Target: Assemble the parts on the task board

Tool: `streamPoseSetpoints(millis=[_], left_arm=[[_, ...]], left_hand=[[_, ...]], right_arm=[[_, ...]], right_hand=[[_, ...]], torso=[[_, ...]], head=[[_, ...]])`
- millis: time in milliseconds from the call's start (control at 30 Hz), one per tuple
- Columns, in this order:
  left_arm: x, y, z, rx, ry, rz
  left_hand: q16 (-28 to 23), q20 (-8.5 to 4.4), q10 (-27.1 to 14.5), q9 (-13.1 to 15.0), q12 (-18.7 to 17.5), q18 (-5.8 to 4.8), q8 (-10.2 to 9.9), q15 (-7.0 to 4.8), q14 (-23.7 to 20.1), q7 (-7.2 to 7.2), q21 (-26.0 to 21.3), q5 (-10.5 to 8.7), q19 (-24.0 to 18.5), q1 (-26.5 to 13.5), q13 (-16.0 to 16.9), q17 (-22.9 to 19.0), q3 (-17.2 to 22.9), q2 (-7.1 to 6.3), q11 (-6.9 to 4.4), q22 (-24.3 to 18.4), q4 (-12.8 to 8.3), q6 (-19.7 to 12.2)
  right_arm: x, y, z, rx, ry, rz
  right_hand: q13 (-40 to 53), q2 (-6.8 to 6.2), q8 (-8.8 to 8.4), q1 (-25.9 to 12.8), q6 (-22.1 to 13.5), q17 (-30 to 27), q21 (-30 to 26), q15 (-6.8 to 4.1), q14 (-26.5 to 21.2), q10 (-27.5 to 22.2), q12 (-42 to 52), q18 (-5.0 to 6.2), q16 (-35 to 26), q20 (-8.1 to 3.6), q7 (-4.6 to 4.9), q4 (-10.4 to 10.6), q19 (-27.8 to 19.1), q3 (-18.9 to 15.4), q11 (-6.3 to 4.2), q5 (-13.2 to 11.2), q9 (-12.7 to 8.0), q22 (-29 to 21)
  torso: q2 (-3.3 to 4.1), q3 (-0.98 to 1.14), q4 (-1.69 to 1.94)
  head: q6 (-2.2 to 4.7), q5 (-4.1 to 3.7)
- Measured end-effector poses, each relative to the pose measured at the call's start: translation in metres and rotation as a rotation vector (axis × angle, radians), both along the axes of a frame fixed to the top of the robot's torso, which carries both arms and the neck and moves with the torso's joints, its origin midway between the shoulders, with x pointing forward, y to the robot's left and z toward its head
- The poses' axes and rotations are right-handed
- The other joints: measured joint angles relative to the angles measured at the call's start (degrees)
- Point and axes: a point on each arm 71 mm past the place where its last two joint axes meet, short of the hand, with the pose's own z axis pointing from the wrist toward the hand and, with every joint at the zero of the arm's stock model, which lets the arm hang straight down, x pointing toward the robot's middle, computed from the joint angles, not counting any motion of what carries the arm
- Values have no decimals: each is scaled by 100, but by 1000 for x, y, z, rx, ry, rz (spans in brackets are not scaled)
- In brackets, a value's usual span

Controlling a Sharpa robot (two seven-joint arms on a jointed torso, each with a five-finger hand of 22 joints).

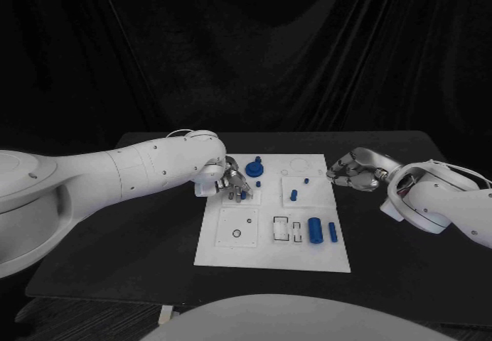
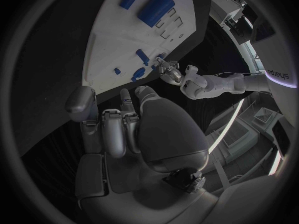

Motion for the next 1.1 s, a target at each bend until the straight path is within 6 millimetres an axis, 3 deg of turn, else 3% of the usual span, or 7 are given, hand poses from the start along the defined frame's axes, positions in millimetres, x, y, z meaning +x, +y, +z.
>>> streamPoseSetpoints(millis=[400, 733, 1100], left_arm=[[-1, 2, -1, -1, 3, 1], [-2, 4, -1, -4, 1, 5], [-3, 7, -2, -6, -2, 13]], left_hand=[[0, 0, 0, 639, 0, 0, 384, 0, 0, -22, -20, -37, 1, -3, 0, 4, -304, 44, 0, 0, 57, -150], [0, 0, 0, 821, 33, 0, 459, 0, 0, -21, -20, -37, 1, 31, 0, 3, -361, 78, 0, 0, 58, -230], [0, -25, 22, 1623, 45, 0, 1064, -42, 0, -92, 4, 53, 25, 161, 0, 3, -512, 194, -21, 0, 3, -445]], right_arm=[[0, -1, -1, -1, 3, -1], [0, -1, -1, -3, 4, -2], [0, -1, -1, -4, 6, -2]], right_hand=[[-4, 0, 0, 0, 0, 0, 0, 0, 0, 0, 0, 0, 0, 0, 0, 0, 0, 0, 0, 0, 0, -1], [-4, 0, 0, 0, 0, 0, 0, 0, 0, 0, 0, 0, 0, 0, 0, 0, 0, 0, 0, 0, 0, -1], [-3, 0, 0, 0, 0, 0, 0, 0, 0, 0, 0, 0, 0, 0, 0, 0, 0, 0, 0, 0, 0, -1]], torso=[[-2, 0, 0], [-3, 0, 0], [-3, 0, 1]], head=[[0, 2], [0, 12], [0, 10]])
